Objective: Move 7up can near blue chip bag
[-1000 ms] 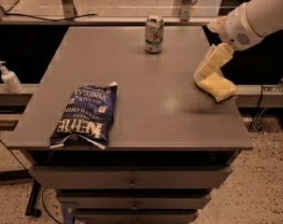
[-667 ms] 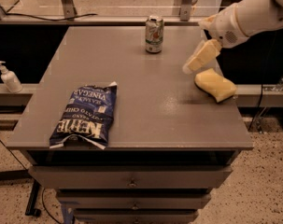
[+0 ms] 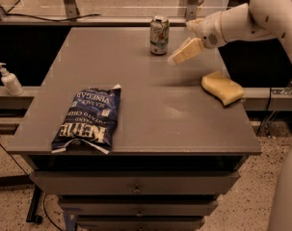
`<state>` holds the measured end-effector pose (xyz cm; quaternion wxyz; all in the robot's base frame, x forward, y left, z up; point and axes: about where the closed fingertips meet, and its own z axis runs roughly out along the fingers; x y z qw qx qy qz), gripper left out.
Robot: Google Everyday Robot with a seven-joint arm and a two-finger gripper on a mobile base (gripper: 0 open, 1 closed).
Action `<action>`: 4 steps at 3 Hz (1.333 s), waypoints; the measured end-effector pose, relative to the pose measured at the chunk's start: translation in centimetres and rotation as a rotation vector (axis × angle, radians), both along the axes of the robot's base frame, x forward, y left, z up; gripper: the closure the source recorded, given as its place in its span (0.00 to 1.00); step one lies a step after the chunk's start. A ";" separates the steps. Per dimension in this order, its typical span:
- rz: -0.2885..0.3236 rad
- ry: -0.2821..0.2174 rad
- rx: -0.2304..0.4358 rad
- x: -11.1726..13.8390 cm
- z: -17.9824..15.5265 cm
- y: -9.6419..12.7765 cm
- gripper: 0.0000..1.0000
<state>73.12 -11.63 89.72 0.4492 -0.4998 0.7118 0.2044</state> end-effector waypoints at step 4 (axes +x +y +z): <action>-0.071 -0.012 0.282 10.2 -1.7 5.9 0.41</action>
Offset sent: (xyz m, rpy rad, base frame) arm 0.1172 0.0392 -0.0122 0.2900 -0.0657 -0.0743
